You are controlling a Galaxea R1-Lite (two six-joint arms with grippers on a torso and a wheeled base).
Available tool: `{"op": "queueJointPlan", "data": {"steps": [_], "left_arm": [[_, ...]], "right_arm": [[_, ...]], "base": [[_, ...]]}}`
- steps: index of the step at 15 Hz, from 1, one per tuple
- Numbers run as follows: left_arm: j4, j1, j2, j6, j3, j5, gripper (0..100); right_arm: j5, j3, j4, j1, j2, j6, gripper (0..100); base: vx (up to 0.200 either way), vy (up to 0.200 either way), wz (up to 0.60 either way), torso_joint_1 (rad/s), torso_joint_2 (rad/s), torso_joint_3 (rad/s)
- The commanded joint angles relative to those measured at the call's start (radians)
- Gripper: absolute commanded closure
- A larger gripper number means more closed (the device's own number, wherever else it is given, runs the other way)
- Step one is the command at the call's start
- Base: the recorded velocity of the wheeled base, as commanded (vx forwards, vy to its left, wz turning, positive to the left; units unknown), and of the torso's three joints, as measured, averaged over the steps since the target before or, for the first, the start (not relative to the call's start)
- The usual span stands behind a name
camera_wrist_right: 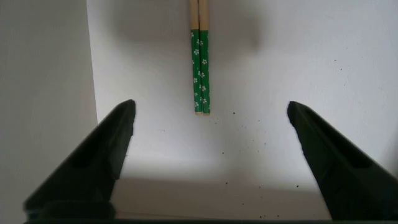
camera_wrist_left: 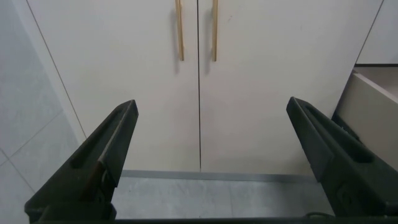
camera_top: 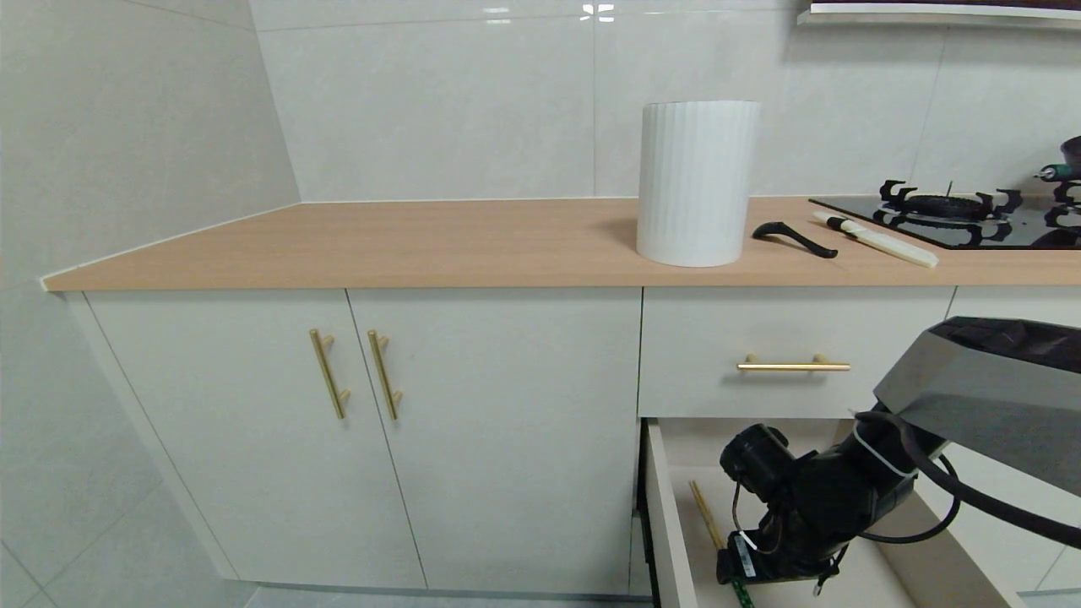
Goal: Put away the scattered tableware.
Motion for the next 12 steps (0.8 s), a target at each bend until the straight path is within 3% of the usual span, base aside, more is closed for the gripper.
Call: {"op": "queueJointPlan", "data": {"steps": [1,5,12], "left_arm": [[0.001,0.0,0.0,0.0,0.0,0.0,0],[-0.001,0.0,0.0,0.0,0.0,0.0,0],[0.001,0.0,0.0,0.0,0.0,0.0,0]], "right_arm": [[0.0,0.0,0.0,0.0,-0.004,0.0,0],[-0.022,0.035,0.006,-0.013,-0.145,-0.001,0],[-0.012,0.075,0.052,-0.208,-0.591,-0.11,0]], "base": [[0.0,0.0,0.0,0.0,0.0,0.0],[0.0,0.0,0.0,0.0,0.0,0.0],[0.0,0.0,0.0,0.0,0.0,0.0]]}}
